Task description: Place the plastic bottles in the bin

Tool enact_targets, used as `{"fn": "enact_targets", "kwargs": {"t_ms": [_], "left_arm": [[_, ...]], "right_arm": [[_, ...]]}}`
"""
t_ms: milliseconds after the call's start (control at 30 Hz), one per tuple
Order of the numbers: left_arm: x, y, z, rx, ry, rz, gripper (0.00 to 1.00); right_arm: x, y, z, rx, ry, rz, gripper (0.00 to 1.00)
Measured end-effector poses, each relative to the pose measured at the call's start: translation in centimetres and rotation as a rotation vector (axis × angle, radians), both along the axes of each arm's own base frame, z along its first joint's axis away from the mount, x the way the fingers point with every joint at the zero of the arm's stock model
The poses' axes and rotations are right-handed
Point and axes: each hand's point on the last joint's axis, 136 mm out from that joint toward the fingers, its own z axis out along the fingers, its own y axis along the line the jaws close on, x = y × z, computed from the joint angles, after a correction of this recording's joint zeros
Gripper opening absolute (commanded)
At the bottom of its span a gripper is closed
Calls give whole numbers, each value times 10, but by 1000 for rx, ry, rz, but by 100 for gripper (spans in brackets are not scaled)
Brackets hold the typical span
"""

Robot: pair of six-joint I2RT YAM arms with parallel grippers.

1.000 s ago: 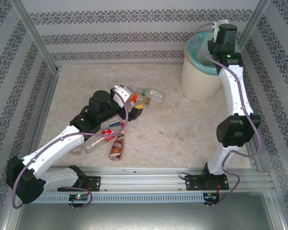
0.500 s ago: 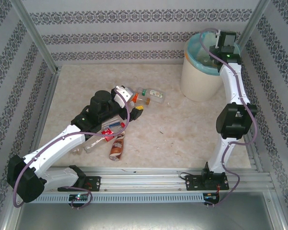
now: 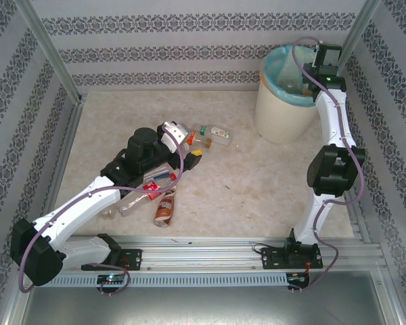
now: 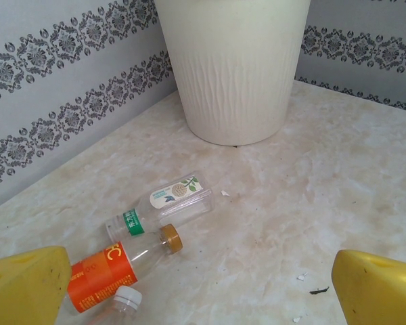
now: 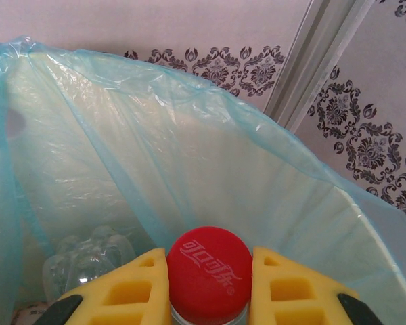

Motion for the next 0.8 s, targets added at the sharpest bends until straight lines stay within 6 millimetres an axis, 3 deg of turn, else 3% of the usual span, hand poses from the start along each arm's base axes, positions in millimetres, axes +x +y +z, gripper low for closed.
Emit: {"fn": "enact_targets", "kwargs": {"t_ms": [33,167,233,300,567,800], "left_arm": [[0,0,0,0,0,0,99],[0,0,0,0,0,0,99],[0,0,0,0,0,0,100],[0,0,0,1,0,1,100],[1,1,0,3,-2,7,100],[1,1,0,4,-3,10,100]], "right_arm": [[0,0,2,2,0,1,16],[-5,3,9,24,12,6,26],[-6,6,13,37,8,7,45],[-5,9,15,38,4,11,52],[-3,31,20,39,-5,49,52],[-5,34,35,40,-26,58,50]]}}
